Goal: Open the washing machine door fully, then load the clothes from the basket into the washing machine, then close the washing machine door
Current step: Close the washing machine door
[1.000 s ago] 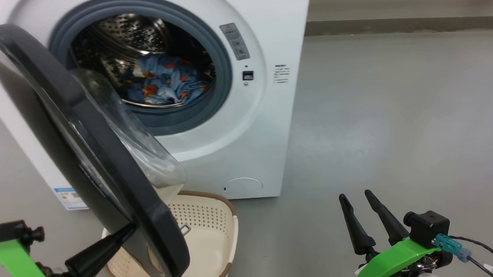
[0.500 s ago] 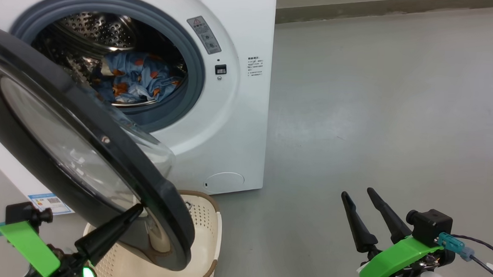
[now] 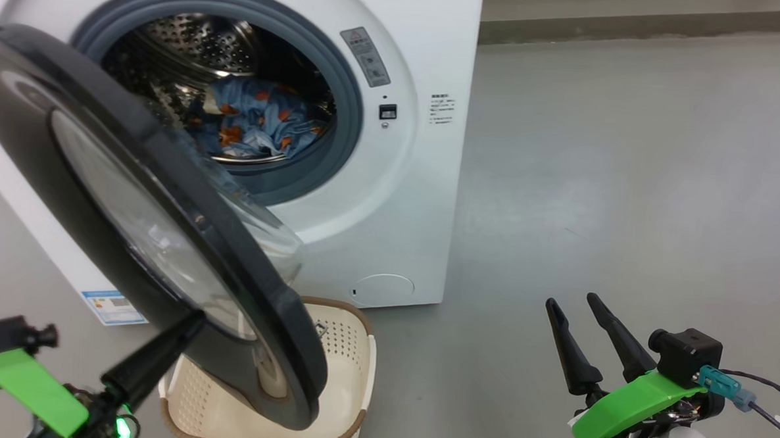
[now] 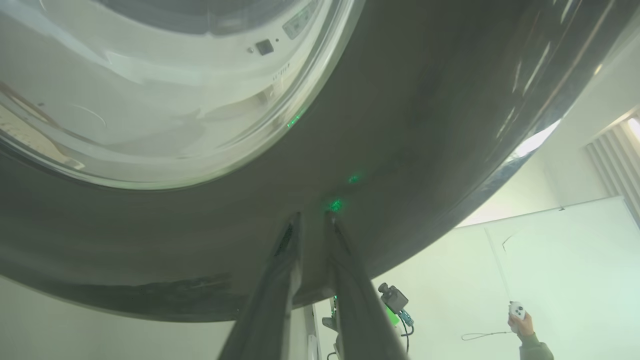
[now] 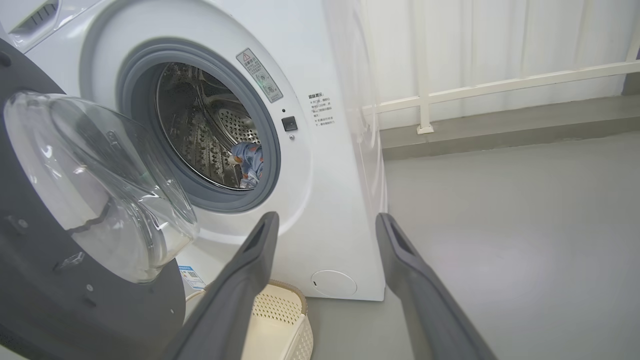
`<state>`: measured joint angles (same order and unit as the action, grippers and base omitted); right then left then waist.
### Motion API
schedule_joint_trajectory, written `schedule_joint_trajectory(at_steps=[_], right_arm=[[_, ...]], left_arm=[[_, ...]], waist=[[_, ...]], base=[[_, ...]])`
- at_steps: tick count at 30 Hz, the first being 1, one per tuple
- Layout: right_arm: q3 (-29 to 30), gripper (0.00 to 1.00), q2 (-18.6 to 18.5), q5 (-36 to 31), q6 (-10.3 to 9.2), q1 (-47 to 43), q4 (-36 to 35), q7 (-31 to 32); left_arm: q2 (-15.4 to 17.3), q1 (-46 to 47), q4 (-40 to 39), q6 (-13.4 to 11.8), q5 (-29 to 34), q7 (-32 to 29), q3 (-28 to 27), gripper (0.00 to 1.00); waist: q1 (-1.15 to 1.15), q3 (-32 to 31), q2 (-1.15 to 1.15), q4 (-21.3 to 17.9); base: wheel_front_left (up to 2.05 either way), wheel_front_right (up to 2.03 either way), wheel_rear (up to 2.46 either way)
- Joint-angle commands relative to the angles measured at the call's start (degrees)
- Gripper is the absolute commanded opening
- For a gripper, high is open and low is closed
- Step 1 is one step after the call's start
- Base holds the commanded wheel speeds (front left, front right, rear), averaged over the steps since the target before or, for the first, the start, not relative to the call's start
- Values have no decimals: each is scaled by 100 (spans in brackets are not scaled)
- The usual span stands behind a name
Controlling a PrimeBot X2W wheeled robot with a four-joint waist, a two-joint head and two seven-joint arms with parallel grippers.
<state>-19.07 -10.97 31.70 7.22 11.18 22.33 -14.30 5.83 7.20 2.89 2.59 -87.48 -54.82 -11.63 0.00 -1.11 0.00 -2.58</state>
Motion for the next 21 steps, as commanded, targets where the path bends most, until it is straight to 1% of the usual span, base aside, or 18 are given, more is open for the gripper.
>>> schedule_joint_trajectory(at_steps=[1,2,4,7,9,12,13,17,21], right_arm=[[-57,100,-22,-75,26,74,-122,-70],[-48,100,-23,-75,26,71,-123,-70],[-30,100,-24,-77,26,67,-126,-70],[-9,100,-30,-78,26,61,-136,-70],[-4,100,-37,-75,26,62,-143,-70],[12,100,-49,-70,26,67,-159,-70],[19,100,-60,-67,26,75,-168,-70],[27,100,-76,-60,26,89,-172,-70],[34,100,-91,-58,26,99,-176,-70]], left_arm=[[176,257,-214,95,137,98,-252,64],[189,241,-256,136,228,185,-271,100],[228,219,-345,231,438,390,-320,100],[329,195,-471,388,969,867,-366,100],[296,187,-539,445,1217,1258,-419,100],[348,125,-687,482,1683,1811,-328,100],[389,79,-831,486,1917,2245,-185,100],[703,-122,-970,488,2558,3160,344,100],[967,-300,-851,489,2999,4112,831,100]], waist=[[0,-44,0,91],[0,-52,0,116],[0,-61,0,152],[0,-66,0,190],[0,-67,0,199],[0,-56,0,195],[0,-42,0,180],[0,-32,0,130],[0,-35,0,58]], base=[[0,0,0],[0,0,0],[0,0,0],[0,0,0],[0,0,0],[0,0,0],[0,0,0],[0,0,0],[0,0,0]])
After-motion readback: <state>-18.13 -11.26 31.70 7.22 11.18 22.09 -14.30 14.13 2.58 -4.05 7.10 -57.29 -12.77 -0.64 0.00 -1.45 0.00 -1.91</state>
